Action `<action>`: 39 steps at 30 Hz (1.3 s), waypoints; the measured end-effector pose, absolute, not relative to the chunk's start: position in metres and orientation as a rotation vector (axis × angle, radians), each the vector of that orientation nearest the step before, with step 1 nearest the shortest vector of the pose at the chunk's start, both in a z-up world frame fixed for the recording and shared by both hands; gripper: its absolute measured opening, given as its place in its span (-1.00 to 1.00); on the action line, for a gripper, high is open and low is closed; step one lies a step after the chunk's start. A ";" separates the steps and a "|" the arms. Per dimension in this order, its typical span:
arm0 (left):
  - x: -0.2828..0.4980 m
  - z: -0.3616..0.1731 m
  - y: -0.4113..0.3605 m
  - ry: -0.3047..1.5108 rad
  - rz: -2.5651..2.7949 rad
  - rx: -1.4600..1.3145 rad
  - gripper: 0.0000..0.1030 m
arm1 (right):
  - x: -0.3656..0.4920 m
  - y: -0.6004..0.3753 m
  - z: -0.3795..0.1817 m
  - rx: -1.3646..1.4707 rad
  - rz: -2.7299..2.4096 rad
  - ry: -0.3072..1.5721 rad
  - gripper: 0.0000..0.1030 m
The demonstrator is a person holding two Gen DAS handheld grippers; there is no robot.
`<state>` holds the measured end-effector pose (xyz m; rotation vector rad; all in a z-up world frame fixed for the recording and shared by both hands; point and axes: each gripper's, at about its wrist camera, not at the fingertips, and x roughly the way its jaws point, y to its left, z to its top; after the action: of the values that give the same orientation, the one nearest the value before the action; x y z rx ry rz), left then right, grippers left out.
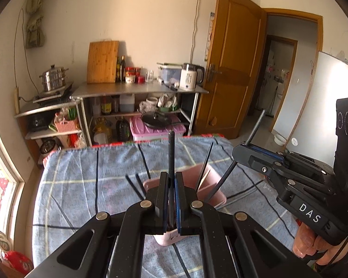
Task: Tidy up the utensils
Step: 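Carry both black chopsticks over the pink basket and lower them in, then open both grippers to release the black chopsticks into the basket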
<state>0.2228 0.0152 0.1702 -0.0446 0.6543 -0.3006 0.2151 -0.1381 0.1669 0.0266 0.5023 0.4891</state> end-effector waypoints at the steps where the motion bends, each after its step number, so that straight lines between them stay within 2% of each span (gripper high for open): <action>1: 0.224 0.165 0.016 0.665 -0.301 -0.046 -0.91 | 0.216 -0.138 0.162 0.025 0.487 0.516 -0.91; 9: 0.231 0.124 0.022 0.752 -0.291 -0.078 -0.91 | 0.221 -0.138 0.133 0.017 0.481 0.612 -0.90; 17: 0.225 0.120 0.023 0.747 -0.289 -0.086 -0.91 | 0.219 -0.145 0.127 0.027 0.478 0.653 -0.90; 22: 0.212 0.128 0.024 0.717 -0.285 -0.092 -0.91 | 0.209 -0.150 0.134 0.015 0.477 0.629 -0.70; 39: 0.120 0.125 0.017 0.624 -0.242 -0.076 -0.87 | 0.137 -0.187 0.129 0.055 0.437 0.586 -0.50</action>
<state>0.1203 0.0171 0.1247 -0.0761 0.6235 -0.2419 0.1367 -0.1873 0.1291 0.0549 0.5864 0.4370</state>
